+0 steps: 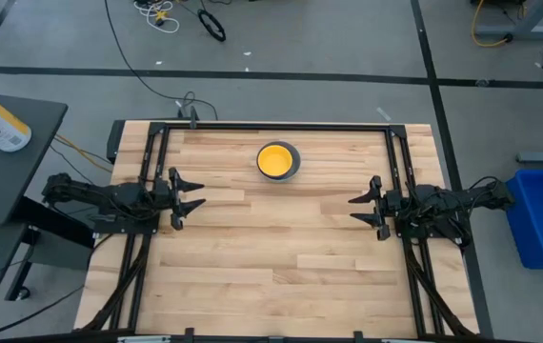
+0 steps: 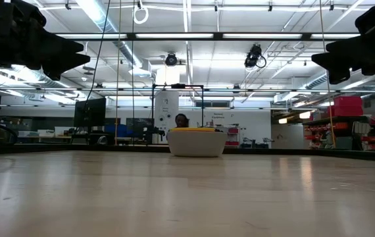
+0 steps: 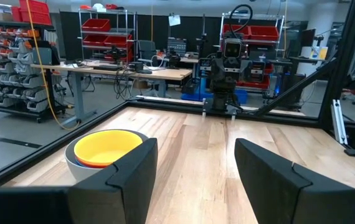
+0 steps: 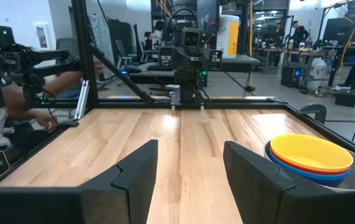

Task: Nest bowls inside each other
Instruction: Return to Home Position

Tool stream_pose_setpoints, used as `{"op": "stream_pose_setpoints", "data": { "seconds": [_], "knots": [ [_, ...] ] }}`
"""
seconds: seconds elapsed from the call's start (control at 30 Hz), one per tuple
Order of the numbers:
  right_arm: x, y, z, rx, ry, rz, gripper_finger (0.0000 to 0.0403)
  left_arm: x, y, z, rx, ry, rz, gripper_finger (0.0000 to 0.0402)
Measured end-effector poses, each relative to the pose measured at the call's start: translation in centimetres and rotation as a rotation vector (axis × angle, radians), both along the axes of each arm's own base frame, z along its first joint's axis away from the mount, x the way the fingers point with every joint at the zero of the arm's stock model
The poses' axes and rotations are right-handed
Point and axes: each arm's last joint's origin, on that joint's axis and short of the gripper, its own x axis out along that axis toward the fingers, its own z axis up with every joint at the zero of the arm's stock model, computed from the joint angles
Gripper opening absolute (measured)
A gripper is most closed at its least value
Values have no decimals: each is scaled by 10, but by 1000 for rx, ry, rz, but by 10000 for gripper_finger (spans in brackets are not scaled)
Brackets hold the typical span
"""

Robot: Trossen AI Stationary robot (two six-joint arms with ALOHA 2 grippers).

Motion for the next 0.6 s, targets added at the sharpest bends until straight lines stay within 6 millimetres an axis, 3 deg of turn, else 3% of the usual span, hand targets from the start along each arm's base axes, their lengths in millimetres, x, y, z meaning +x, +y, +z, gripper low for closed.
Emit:
{"op": "stream_pose_setpoints", "data": {
  "seconds": [0.6],
  "knots": [
    [0, 0, 0, 0, 0, 0, 196, 0, 0, 0, 0, -1, 0, 222]
  ]
}}
